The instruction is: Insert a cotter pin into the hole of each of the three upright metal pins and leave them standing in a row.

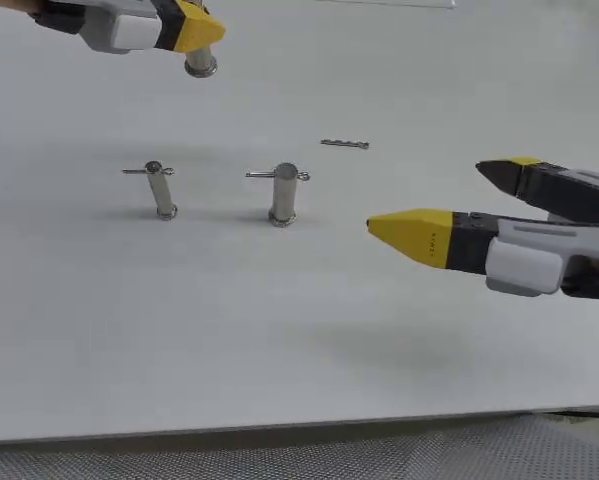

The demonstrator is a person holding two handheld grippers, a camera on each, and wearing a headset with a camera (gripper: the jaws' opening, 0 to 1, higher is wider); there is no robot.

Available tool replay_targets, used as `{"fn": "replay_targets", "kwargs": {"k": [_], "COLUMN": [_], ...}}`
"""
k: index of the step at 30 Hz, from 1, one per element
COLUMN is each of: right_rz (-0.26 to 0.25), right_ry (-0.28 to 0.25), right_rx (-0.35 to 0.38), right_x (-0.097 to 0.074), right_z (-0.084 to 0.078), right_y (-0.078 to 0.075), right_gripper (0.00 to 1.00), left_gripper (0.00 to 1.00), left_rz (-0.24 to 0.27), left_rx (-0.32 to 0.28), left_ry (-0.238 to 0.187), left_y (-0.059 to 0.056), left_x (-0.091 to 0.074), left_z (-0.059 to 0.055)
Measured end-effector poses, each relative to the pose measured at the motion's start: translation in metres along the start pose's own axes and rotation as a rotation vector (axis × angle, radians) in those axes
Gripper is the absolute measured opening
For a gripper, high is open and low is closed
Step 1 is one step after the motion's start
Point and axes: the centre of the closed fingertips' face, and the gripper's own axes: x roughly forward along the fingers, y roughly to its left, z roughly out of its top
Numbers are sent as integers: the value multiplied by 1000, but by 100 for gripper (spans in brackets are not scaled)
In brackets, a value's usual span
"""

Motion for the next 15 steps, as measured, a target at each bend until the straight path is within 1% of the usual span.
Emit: {"fn": "replay_targets", "kwargs": {"k": [1,3,7,9,12,13,15], "right_rz": [2,4,5,8,10,11,15], "right_ry": [-2,-3,-1,-2,1,2,2], "right_rx": [-2,-4,-11,-12,-14,-14,-15], "right_x": [0,0,0,0,0,0,0], "right_z": [0,1,0,0,0,0,0], "right_y": [1,2,4,6,7,8,10], "right_gripper": [94,94,94,94,94,94,94], "left_gripper": [10,10,10,10,10,10,10], "left_rz": [-8,-12,-18,-24,-29,-32,-46], "left_rx": [0,-8,-9,-11,-22,-23,-33], "left_ry": [-5,-5,5,7,22,22,21], "left_y": [-4,-9,-19,-25,-34,-35,-42], "left_x": [0,0,-1,-1,-1,-1,-1], "left_z": [1,1,-2,-6,-14,-15,-20]}}
